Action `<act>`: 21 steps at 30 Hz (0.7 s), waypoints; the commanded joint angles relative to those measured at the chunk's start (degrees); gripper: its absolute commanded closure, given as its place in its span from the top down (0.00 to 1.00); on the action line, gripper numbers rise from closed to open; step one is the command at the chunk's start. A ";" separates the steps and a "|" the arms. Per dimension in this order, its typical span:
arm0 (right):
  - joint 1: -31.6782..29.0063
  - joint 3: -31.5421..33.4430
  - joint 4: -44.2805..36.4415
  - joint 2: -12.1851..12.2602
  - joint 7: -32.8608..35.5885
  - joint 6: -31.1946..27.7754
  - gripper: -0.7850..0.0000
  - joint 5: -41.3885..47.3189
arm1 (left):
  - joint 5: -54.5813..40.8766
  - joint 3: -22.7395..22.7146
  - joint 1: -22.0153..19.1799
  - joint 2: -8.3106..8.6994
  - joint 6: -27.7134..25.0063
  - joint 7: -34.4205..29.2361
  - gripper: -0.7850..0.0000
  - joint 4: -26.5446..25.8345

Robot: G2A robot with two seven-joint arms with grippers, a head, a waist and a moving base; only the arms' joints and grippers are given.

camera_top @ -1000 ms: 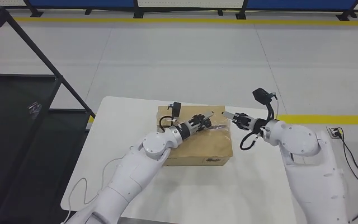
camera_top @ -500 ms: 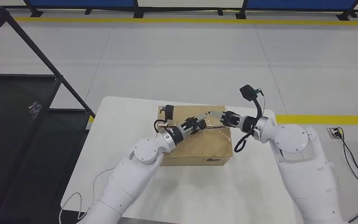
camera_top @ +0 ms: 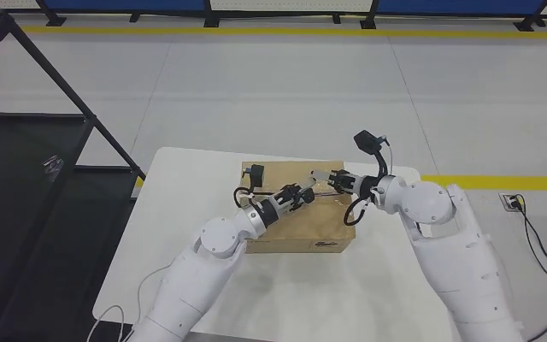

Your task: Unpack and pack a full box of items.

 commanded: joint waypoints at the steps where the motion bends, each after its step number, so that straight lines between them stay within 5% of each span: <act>1: -0.56 0.51 -0.24 0.01 -1.96 -0.79 1.00 1.11 | 0.28 -0.30 0.44 0.06 0.20 -0.13 0.53 -0.51; 21: 0.60 -0.26 0.68 1.14 3.17 2.37 1.00 -1.91 | 3.38 -3.86 5.12 1.00 0.75 -1.30 0.52 -5.68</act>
